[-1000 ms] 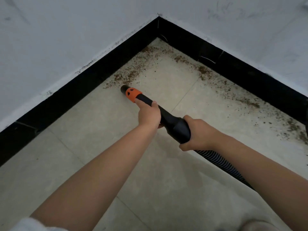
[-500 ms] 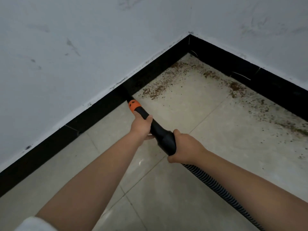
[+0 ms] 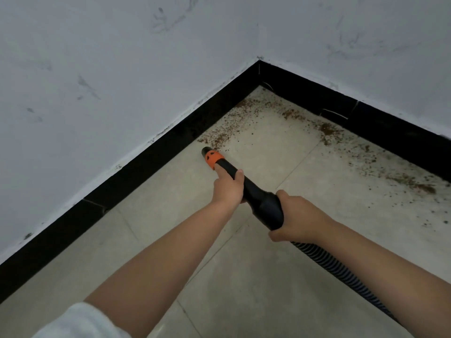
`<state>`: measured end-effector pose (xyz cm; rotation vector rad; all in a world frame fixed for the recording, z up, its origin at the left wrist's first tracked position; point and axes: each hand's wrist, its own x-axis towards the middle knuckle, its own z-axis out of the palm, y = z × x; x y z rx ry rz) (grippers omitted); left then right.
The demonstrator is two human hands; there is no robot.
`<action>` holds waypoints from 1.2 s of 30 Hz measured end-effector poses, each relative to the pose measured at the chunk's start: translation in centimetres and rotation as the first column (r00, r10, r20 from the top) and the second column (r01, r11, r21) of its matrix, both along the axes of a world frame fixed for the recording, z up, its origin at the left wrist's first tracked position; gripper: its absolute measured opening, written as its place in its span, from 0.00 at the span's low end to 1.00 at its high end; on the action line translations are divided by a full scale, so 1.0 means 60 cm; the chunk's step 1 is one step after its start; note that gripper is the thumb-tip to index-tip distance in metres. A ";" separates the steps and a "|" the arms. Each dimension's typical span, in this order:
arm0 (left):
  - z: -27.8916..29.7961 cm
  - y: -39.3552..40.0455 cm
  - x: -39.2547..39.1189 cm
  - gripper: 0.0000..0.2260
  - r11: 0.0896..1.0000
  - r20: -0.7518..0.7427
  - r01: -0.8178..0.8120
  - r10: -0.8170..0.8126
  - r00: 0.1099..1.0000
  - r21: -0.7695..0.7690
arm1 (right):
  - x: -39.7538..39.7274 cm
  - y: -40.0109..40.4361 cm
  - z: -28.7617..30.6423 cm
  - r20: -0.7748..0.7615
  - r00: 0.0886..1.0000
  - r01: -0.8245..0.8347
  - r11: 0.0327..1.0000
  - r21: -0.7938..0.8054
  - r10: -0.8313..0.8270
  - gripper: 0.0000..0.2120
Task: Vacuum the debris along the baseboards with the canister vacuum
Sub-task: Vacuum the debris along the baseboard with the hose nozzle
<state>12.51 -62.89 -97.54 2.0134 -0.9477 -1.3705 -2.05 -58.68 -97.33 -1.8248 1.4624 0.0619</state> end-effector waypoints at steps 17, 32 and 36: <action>-0.016 -0.053 0.022 0.31 1.000 -0.012 0.006 -0.006 1.000 0.010 | 0.032 -0.033 -0.017 -0.030 0.996 0.079 0.997 -0.004 -0.079 0.26; -0.011 -0.054 0.008 0.32 0.998 -0.107 0.057 -0.061 0.992 -0.037 | 0.015 -0.022 -0.019 -0.008 0.987 0.163 0.987 0.002 -0.163 0.24; -0.016 -0.037 -0.016 0.33 0.997 -0.119 0.073 -0.074 0.990 -0.007 | -0.012 -0.007 -0.011 -0.057 0.989 0.135 0.991 0.013 -0.134 0.25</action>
